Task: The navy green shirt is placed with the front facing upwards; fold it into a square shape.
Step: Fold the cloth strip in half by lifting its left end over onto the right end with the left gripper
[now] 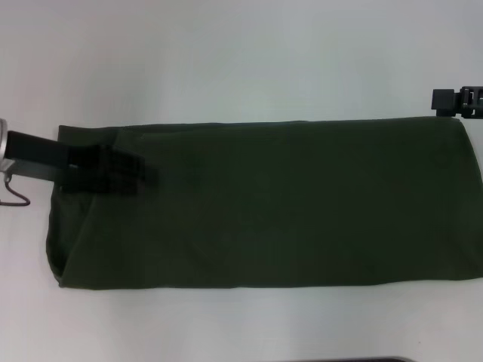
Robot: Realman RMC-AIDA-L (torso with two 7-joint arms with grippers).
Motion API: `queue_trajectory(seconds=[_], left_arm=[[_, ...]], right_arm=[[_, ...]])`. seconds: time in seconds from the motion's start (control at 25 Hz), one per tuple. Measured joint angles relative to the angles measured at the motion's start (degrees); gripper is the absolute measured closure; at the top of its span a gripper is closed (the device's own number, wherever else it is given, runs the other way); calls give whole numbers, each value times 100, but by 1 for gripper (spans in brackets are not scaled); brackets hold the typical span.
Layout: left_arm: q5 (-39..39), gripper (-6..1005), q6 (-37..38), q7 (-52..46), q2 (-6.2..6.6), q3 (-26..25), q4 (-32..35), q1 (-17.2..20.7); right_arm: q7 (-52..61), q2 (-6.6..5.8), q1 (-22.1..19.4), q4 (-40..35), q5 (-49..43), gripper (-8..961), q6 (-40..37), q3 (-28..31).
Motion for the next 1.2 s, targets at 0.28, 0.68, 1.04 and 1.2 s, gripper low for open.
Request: queue_trajectory(seconds=[0.28,0.68,1.04,1.2], left_arm=[[430,438,-247,-83,-10,64,120,-107],[794,438,-533,-279,24,68,75,-140],[804,436,-528,-345,61,4,-79,-159],[742,437,187,-394,220,-309,-733,-115]], right_arm=[[56,-7,-28,-2,-10,315,-12,9],[62,-9,-84,4,-15,315,-21,8],[70,-27,-114,0,-29,316,-29,8],[128,-57,-103,-39,-29,316,-31,8]])
